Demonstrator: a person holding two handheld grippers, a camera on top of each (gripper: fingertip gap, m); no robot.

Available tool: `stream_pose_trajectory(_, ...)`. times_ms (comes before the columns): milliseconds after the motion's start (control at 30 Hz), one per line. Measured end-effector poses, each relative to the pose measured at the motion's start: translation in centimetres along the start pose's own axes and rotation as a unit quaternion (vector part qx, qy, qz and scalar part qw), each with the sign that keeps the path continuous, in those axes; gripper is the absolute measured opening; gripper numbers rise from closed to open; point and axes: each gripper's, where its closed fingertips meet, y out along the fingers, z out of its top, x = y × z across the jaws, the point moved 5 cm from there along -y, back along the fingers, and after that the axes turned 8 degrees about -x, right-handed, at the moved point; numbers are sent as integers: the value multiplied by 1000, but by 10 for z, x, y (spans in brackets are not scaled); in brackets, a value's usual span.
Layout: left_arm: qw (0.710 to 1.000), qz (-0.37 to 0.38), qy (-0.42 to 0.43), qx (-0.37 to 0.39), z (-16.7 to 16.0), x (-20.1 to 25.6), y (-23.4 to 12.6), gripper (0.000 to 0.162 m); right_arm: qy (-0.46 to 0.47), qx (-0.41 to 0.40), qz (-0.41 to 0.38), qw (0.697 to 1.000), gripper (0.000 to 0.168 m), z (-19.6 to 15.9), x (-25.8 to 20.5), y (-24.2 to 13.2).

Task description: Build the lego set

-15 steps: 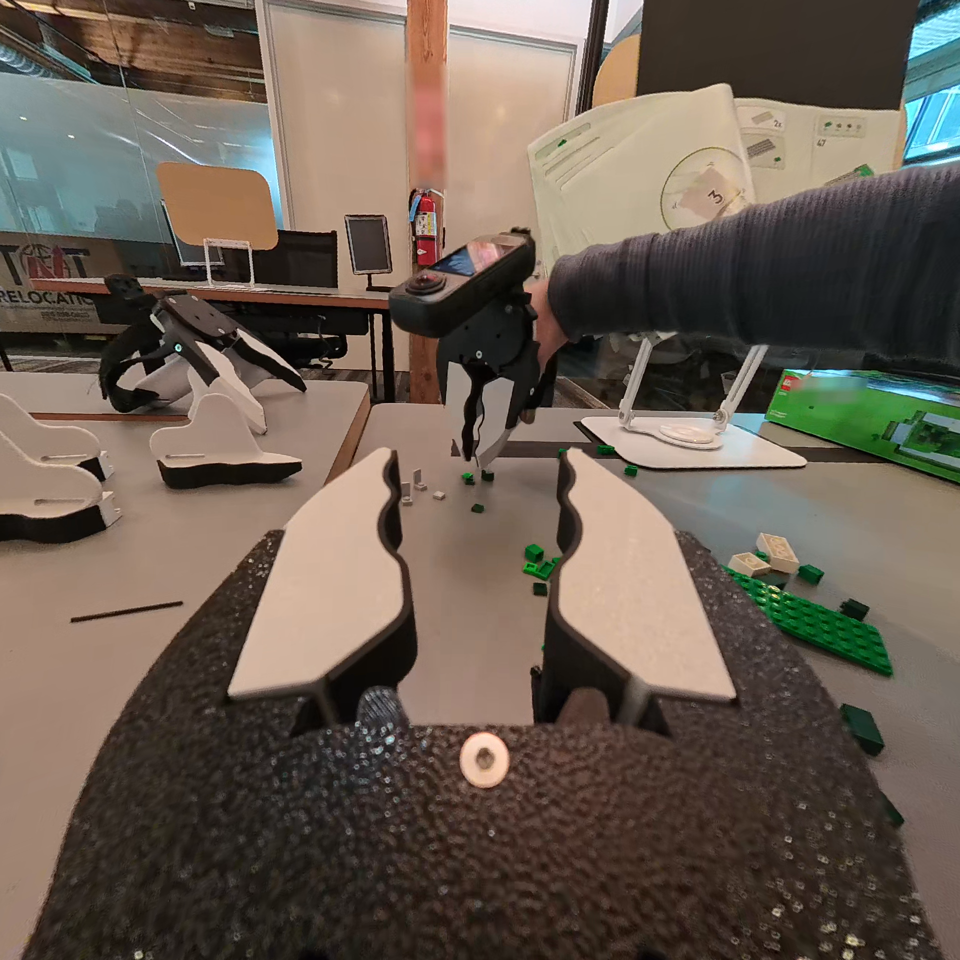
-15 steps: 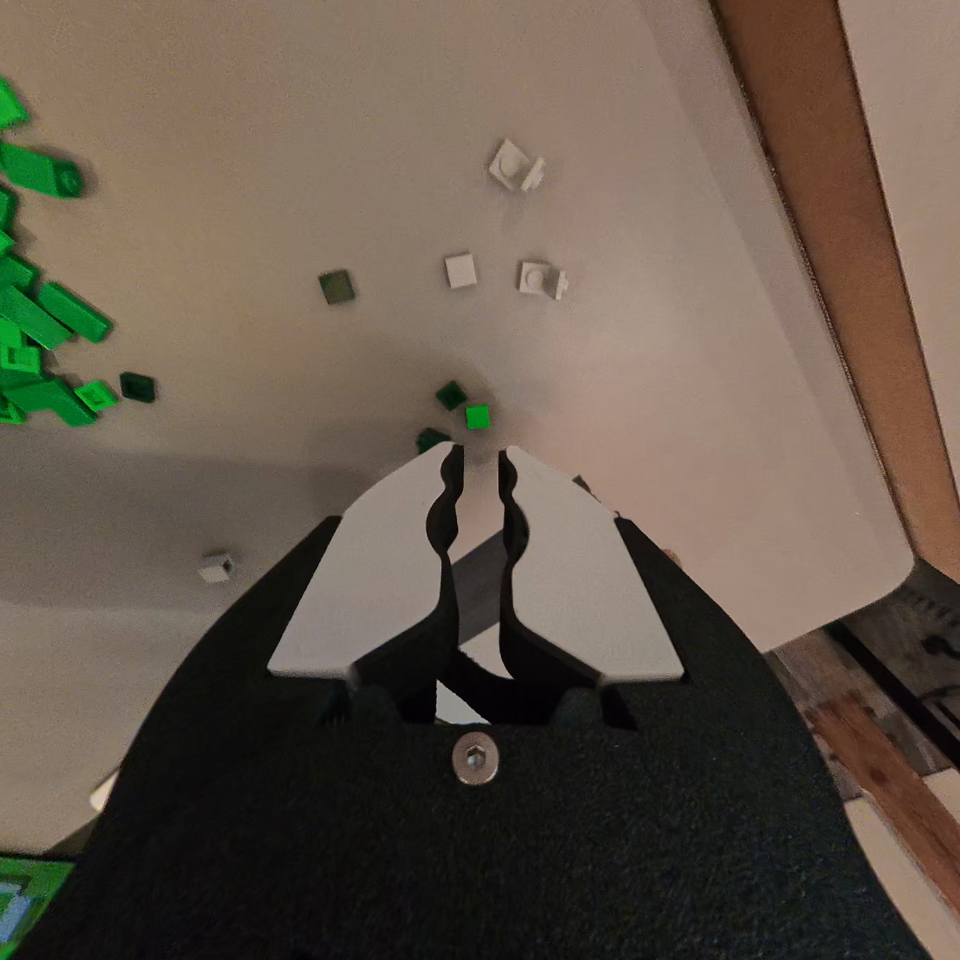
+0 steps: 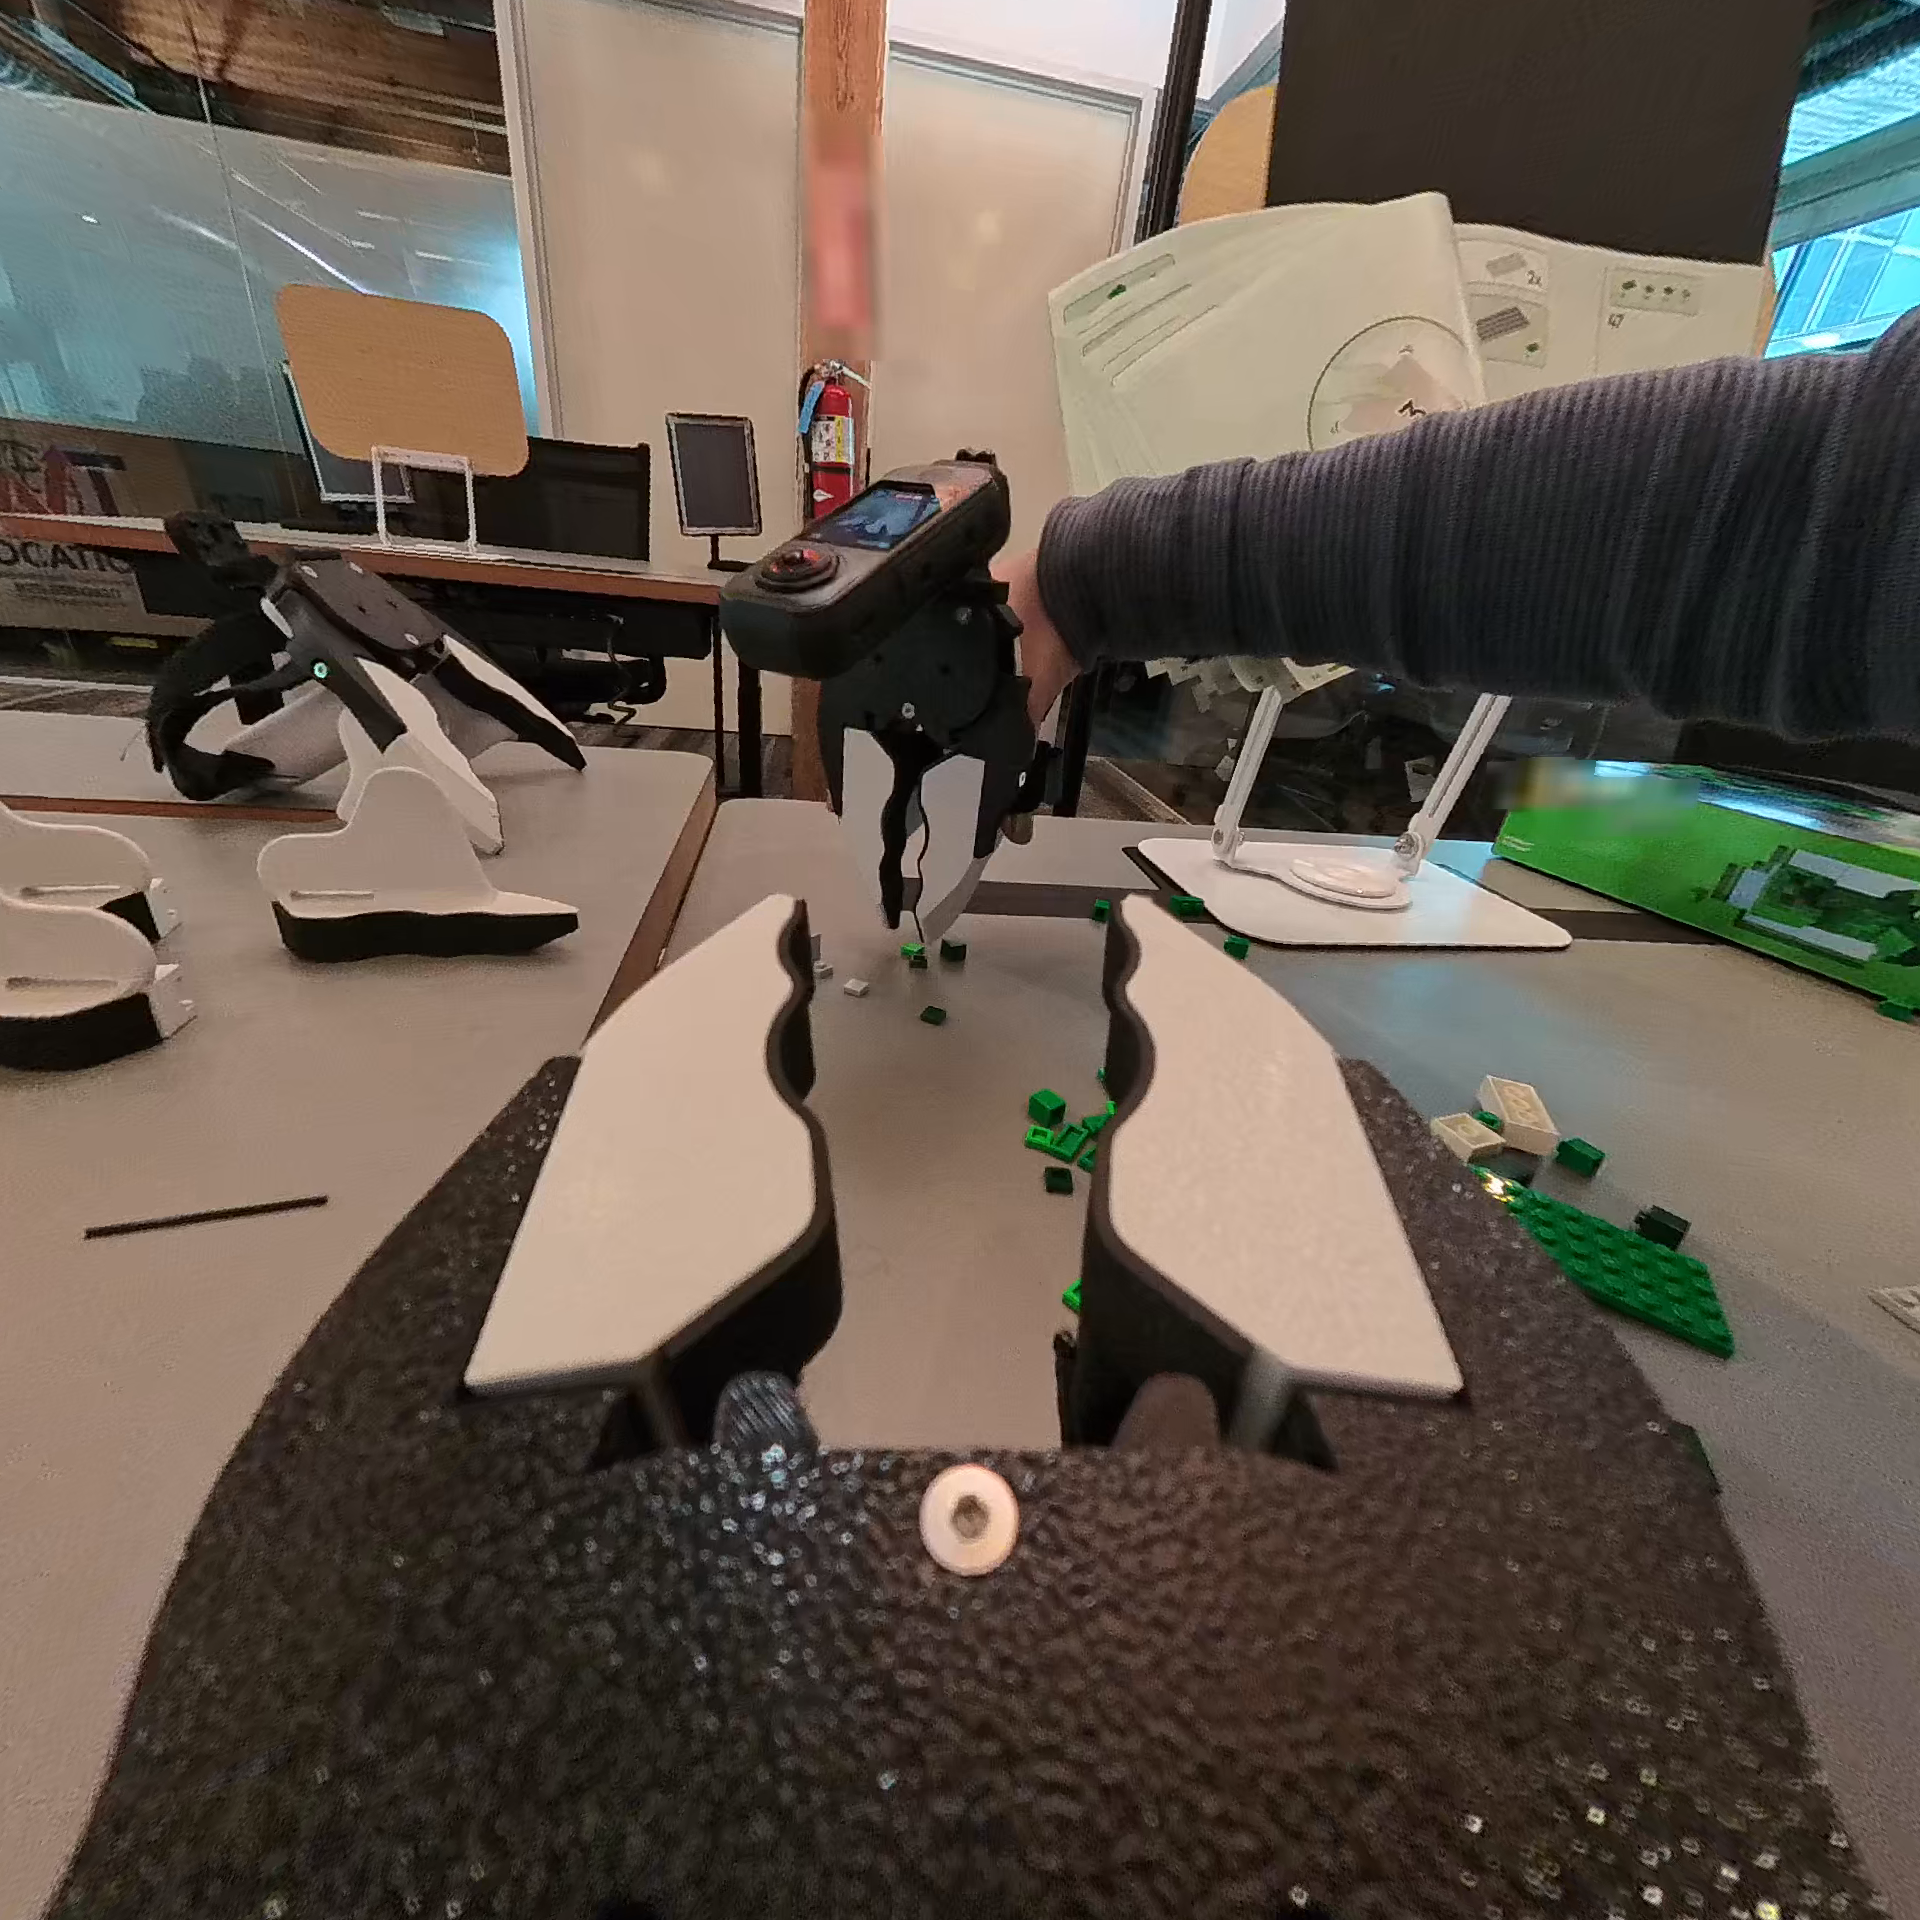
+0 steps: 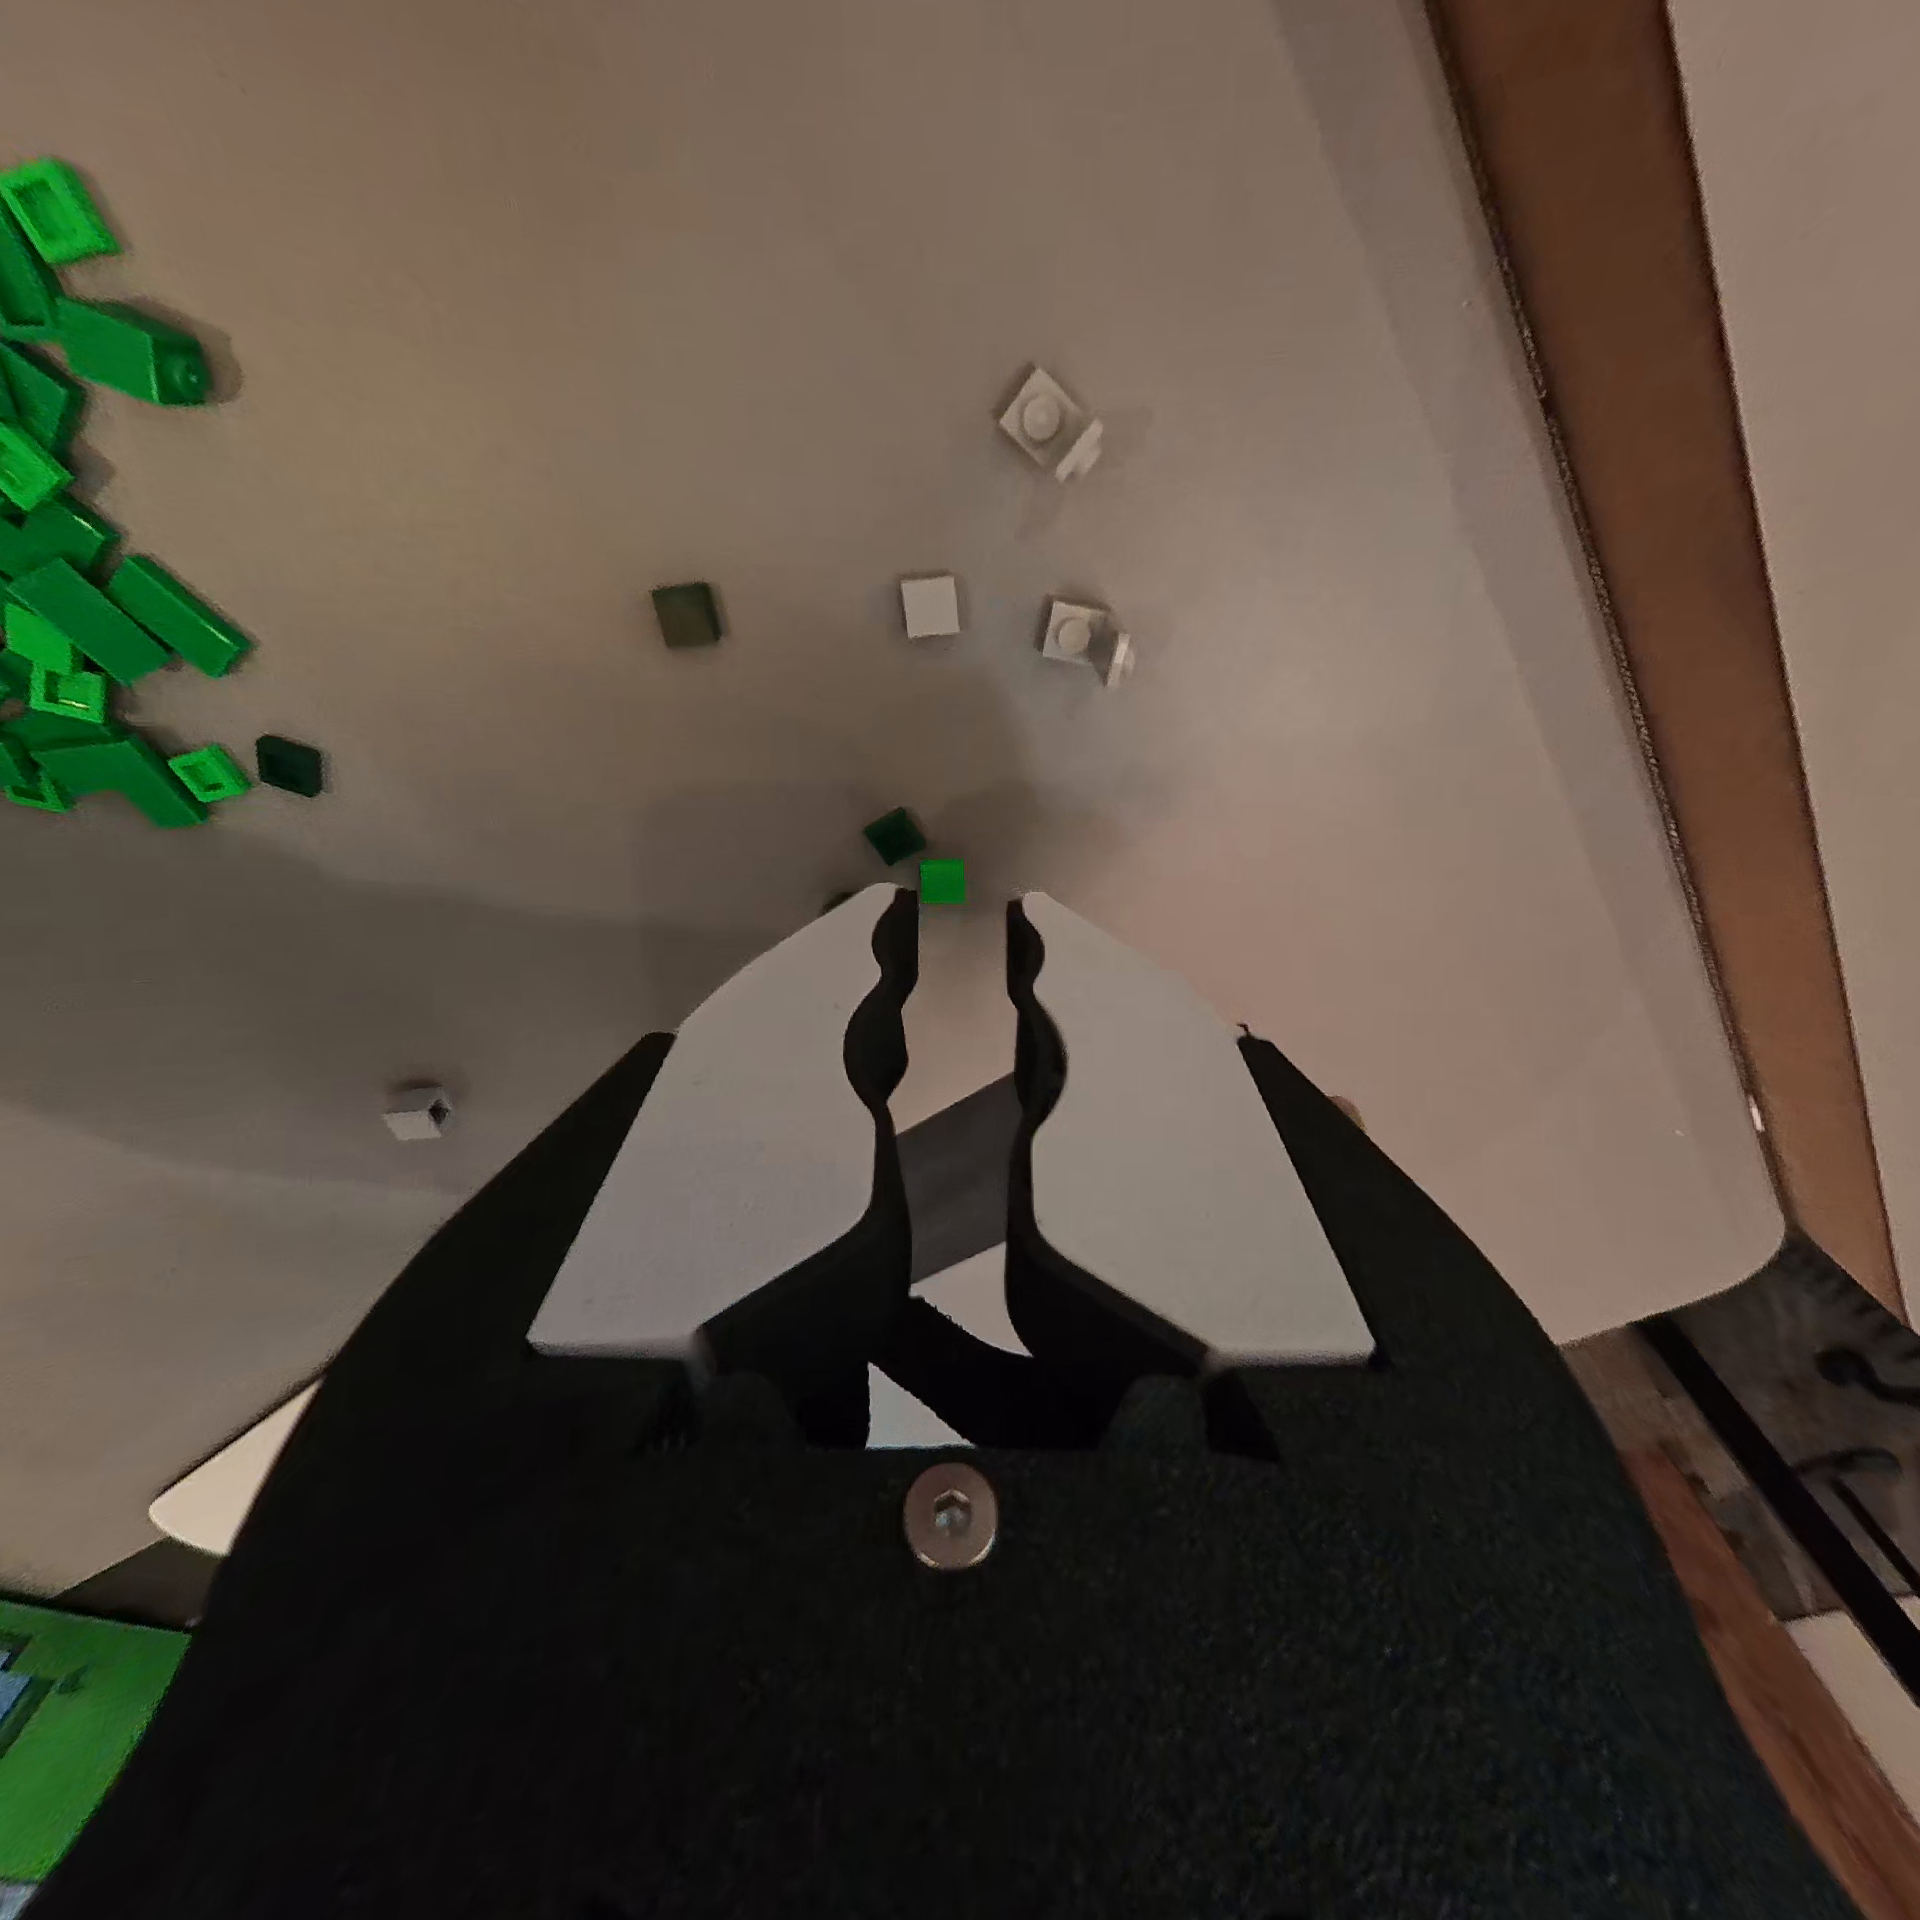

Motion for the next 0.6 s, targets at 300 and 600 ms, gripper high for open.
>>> stream_pose_trajectory(300, 1000, 9, -1, -5, -1, -1, 0, 52, 6, 14, 3, 1000, 13, 1, -1, 7)
stream_pose_trajectory(600, 999, 32, -2, 6, 1, -6, -5, 52, 11, 36, -57, 998, 8, 6, -7, -4)
